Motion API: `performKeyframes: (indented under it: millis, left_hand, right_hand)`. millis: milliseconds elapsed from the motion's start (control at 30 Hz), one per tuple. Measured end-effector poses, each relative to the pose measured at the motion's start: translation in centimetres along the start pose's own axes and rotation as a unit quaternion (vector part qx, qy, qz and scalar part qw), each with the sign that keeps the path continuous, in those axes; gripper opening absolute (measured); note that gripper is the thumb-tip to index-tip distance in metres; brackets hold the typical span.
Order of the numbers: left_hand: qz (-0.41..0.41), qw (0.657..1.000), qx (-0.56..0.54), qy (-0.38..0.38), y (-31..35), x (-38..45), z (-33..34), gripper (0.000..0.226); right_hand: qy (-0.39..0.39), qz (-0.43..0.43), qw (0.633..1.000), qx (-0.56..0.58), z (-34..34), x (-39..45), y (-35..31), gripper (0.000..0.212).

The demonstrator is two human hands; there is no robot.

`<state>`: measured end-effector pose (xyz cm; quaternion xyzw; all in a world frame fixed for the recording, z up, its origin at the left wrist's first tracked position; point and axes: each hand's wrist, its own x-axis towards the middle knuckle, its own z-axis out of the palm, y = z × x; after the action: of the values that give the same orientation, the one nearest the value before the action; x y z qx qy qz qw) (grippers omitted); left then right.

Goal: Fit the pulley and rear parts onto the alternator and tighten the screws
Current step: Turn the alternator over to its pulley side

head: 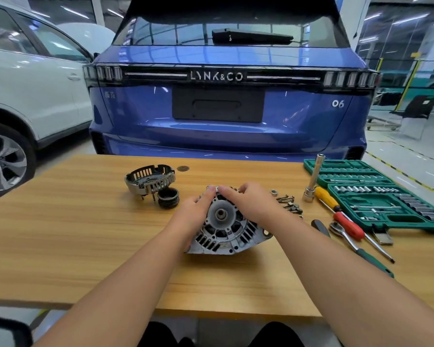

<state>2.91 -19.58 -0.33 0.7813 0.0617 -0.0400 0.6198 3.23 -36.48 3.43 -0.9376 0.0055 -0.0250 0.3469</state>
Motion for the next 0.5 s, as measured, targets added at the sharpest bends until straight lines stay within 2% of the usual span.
performKeyframes:
  millis: [200, 367, 433, 500]
  left_hand:
    - [0.038, 0.998, 0.048, -0.025, 0.6, 1.1, 0.1, 0.078]
    - [0.035, 0.996, 0.076, -0.016, 0.7, 0.4, -0.4, 0.085]
    - [0.030, 0.995, 0.086, -0.034, 0.5, 0.1, -1.0, 0.086]
    - [0.035, 0.992, 0.103, -0.070, -0.1, -0.4, -2.0, 0.085]
  right_hand:
    - [0.030, 0.029, 0.998, 0.044, 0.3, 0.1, 0.8, 0.070]
    - [0.015, 0.027, 0.999, 0.037, 0.1, -0.1, 0.1, 0.073]
    - [0.005, 0.024, 0.999, 0.047, 0.1, -0.5, 0.1, 0.070]
    - [-0.026, 0.032, 0.994, 0.106, 0.0, -1.2, 0.9, 0.075]
